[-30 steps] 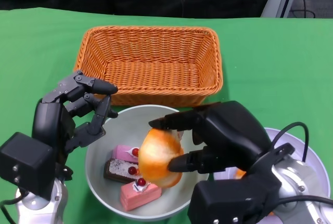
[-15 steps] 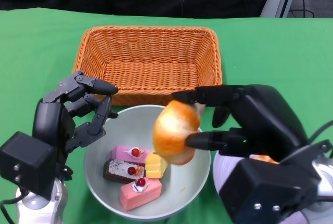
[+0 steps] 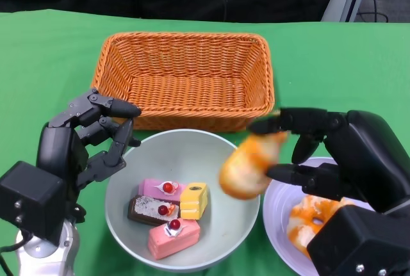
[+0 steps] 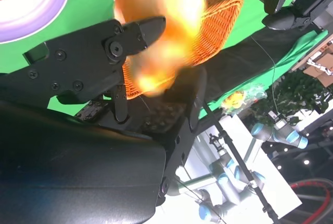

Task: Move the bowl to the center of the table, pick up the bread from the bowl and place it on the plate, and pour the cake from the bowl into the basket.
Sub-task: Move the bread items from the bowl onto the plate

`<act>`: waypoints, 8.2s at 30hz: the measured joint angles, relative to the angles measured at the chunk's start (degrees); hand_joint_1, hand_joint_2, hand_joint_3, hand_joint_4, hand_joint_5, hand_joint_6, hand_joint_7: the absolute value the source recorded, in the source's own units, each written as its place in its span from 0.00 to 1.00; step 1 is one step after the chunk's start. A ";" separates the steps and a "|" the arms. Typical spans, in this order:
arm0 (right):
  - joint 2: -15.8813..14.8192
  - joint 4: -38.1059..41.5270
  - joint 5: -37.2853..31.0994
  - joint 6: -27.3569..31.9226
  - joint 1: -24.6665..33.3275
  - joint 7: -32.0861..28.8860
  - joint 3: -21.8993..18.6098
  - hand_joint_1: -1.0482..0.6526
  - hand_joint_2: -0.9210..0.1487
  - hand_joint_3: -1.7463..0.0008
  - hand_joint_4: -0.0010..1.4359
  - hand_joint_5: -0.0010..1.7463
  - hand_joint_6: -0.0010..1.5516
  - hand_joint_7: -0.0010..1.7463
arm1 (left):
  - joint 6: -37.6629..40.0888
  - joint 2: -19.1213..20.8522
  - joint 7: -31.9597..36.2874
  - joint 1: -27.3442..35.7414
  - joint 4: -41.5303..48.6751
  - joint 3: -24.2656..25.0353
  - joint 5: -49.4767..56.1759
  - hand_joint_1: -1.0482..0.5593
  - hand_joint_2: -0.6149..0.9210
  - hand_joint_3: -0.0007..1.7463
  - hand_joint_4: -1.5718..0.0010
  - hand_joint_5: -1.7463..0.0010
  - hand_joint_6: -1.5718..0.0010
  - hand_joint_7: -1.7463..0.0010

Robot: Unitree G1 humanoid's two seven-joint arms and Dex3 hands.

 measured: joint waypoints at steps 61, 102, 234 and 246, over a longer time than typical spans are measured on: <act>-0.64 -2.55 0.20 -3.59 7.28 -0.77 1.24 0.55 0.01 0.97 0.53 0.82 0.58 0.45 | -0.02 0.57 -1.32 -0.11 0.28 0.01 -1.30 0.50 0.85 0.42 0.53 0.22 0.48 0.42; -1.60 1.53 -24.95 15.25 -10.73 29.14 21.20 0.06 0.01 1.00 0.28 0.00 0.19 0.00 | 0.03 -0.23 -1.30 0.85 -1.66 -1.20 -0.99 0.48 0.88 0.38 0.53 0.22 0.48 0.42; 4.26 25.01 -9.83 1.90 -17.98 -1.62 17.22 0.47 0.02 1.00 0.60 0.79 0.76 0.00 | 21.03 6.19 -15.16 3.17 -16.14 0.28 -12.07 0.47 0.85 0.42 0.53 0.18 0.45 0.47; 4.37 20.43 -8.36 5.23 -16.62 0.53 15.57 0.48 0.03 1.00 0.62 0.76 0.78 0.01 | 21.03 6.19 -14.95 3.17 -15.87 0.35 -11.14 0.48 0.86 0.42 0.52 0.19 0.46 0.47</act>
